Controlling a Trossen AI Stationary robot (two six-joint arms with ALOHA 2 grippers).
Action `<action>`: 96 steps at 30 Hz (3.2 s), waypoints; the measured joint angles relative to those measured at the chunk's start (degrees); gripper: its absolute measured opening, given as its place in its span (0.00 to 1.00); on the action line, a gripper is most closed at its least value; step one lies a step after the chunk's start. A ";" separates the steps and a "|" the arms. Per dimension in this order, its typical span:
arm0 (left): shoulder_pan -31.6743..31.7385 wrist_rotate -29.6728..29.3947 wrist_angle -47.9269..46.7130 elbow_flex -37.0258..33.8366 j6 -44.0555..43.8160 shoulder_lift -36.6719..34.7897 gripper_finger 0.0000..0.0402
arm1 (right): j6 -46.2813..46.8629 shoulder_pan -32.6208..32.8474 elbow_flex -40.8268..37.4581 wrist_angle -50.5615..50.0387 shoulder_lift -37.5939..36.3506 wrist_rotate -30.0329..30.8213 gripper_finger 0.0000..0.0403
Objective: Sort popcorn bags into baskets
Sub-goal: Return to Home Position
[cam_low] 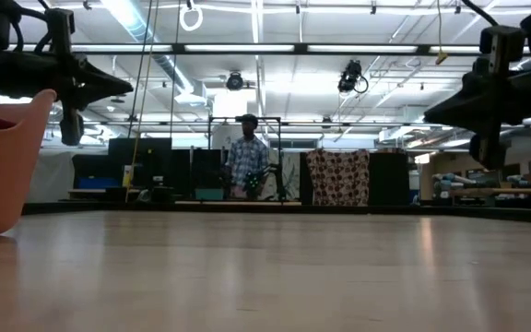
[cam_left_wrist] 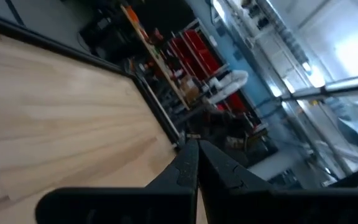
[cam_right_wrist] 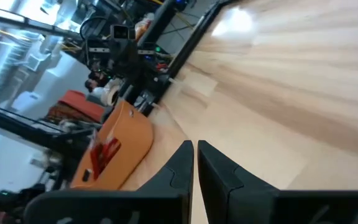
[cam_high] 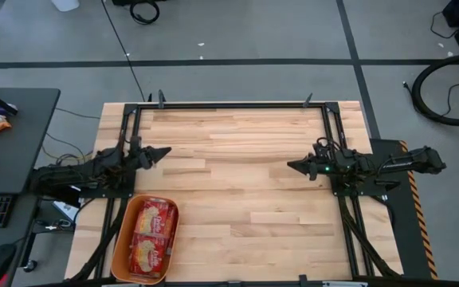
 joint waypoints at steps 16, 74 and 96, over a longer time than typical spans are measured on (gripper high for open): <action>-0.09 0.81 -0.17 0.02 49.47 0.35 0.03 | -43.98 -1.34 0.00 0.03 3.57 0.18 0.07; -0.08 1.05 1.03 -0.07 60.59 0.35 0.03 | -54.80 -1.34 0.04 0.08 3.72 0.08 0.07; -0.07 1.07 1.03 -0.07 60.57 0.35 0.03 | -54.80 -1.34 0.05 0.06 3.72 0.08 0.07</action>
